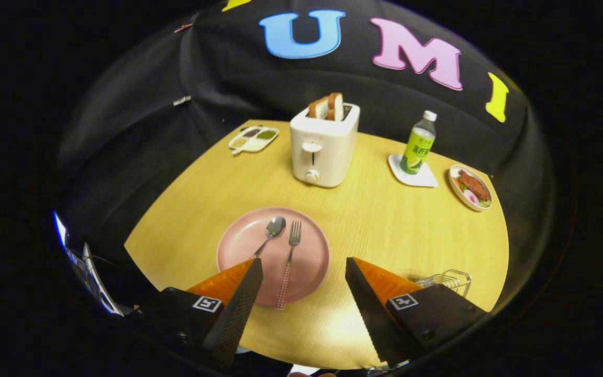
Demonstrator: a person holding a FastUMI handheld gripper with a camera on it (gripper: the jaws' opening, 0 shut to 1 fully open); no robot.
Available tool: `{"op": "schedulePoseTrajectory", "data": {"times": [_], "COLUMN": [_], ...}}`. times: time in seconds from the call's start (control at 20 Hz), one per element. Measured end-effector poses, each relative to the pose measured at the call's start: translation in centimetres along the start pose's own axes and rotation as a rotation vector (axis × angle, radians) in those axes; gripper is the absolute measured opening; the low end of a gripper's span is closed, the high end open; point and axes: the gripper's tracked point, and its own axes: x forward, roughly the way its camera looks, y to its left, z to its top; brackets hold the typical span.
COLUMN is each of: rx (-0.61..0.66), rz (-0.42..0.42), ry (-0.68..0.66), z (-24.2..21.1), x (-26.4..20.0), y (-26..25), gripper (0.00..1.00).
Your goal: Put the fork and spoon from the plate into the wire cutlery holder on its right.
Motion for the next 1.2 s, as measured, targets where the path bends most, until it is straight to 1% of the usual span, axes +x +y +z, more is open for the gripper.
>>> {"op": "schedulePoseTrajectory", "data": {"times": [0.2,0.3,0.35,0.4,0.45,0.55,0.6,0.85,1.0,1.1,1.15,1.2], "rx": [-0.084,-0.106,-0.105,-0.098,-0.091,-0.080,-0.079,-0.045,-0.020,-0.009,0.001,0.027], "rz": [-0.008,0.000,0.005,0.011,0.014,0.020,0.020,0.022,0.022,0.001,0.002,0.008], "ry": [0.097,0.148,0.178,0.207,0.230,0.260,0.269,0.333,0.352,0.351,0.362,0.368], "z": [-2.3,-3.4,-4.2,-4.8,-5.2,-5.7,-5.8,-6.5,-6.5,-5.9,-6.0,-6.1], "x": [3.9,5.4,6.0,6.6,7.1,7.7,8.0,8.6,8.8,8.5,8.2,9.0], "y": [0.7,1.1,1.3,1.4,1.5,1.8,1.8,2.0,2.1,1.7,1.6,1.7], "gripper": [0.98,0.96,0.93,0.89,0.81,0.72,0.70,0.32,0.31,0.33,0.20,0.19]}}
